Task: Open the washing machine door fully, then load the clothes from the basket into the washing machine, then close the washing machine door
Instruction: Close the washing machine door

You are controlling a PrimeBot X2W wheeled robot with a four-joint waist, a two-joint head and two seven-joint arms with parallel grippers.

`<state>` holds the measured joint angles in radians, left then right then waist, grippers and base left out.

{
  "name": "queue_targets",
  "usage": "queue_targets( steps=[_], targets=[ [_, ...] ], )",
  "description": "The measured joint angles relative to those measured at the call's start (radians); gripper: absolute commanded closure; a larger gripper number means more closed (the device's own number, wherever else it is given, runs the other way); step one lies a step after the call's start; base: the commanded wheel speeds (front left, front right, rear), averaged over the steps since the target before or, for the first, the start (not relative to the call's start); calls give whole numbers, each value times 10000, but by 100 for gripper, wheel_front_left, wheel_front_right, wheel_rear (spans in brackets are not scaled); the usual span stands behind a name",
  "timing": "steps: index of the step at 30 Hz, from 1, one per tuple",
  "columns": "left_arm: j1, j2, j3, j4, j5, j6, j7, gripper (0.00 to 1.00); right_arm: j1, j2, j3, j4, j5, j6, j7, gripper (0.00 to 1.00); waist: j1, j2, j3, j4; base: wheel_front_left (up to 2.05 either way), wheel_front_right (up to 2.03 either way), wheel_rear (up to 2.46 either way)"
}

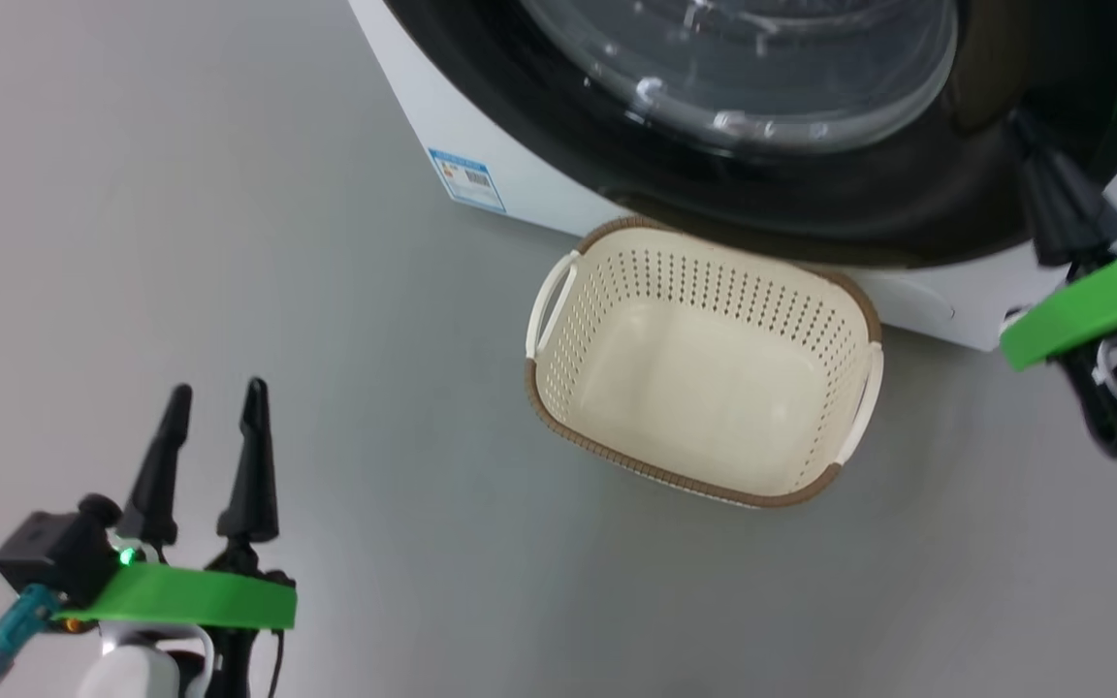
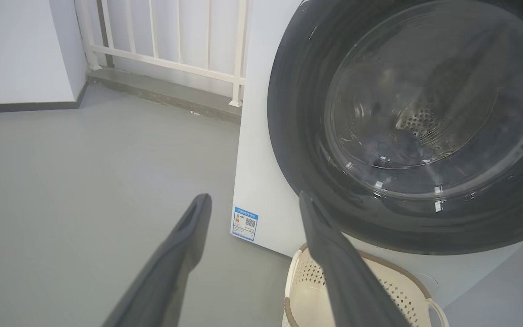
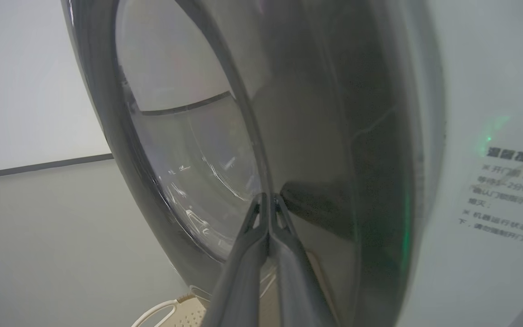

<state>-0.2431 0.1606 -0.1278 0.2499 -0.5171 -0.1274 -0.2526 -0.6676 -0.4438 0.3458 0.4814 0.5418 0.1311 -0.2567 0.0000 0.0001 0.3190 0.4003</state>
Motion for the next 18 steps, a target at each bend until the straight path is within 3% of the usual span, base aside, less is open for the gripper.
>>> queue_targets(
  steps=[8, 18],
  targets=[
    [-291, -190, 21, -100, 0, -10, -27, 0, -1355, -297, 111, 706, -77, 10, 0, 100, 0, 0, 530, 11, 0, 0, 0],
    [-289, -207, 40, -12, -10, -10, -27, 0, -1540, -196, 71, 1266, -337, 94, 0, 100, 0, 0, 309, 109, 0, 0, 0]
  ],
)
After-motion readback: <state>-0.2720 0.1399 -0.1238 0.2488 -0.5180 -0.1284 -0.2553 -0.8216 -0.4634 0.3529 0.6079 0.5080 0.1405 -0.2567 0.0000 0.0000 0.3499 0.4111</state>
